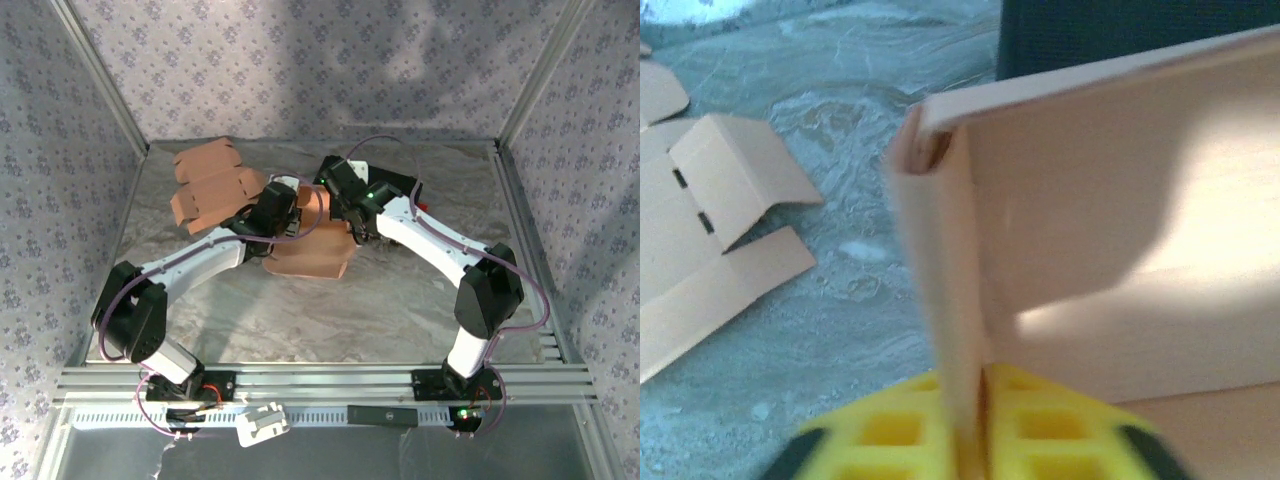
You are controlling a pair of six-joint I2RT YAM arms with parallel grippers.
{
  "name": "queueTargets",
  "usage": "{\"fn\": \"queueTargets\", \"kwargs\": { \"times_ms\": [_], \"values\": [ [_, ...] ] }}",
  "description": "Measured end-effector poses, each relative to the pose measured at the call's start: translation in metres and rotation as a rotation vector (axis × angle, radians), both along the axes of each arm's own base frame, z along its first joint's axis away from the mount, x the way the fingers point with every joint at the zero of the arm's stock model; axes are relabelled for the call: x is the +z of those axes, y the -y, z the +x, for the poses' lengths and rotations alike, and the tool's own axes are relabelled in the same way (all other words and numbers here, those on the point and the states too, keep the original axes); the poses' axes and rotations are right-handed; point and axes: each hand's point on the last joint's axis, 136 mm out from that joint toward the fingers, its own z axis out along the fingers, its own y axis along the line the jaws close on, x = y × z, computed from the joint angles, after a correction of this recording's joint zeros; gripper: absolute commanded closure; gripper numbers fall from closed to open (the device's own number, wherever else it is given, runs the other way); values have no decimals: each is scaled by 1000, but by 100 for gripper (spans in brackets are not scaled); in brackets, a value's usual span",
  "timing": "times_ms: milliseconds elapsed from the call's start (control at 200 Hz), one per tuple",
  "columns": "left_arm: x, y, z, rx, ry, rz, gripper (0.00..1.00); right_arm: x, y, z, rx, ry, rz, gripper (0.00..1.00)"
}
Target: Fold the paper box
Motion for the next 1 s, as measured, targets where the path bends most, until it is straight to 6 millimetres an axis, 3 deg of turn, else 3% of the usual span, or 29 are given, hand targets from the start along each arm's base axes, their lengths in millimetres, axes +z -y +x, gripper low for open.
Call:
{"fn": "queueTargets", "kwargs": {
  "times_ms": [160,300,370,470,725,999],
  "values": [
    [2,1,0,16,13,0,100,0,1,0,-8,0,3,100],
    [0,2,-4,19,8,14,44,0,2,1,-12,3,-1,100],
    [-2,0,-7,18,-11,15,25,1,4,2,-19,6,-4,100],
    [4,1,-14,0,-34,-25,23,0,6,3,-25,6,-5,100],
    [45,-4,-24,-48,-48,-195,25,0,9,4,-32,5,-9,100],
    [30,-4,-25,-53,-104,-193,32,0,10,5,-34,4,-9,100]
  ]
}}
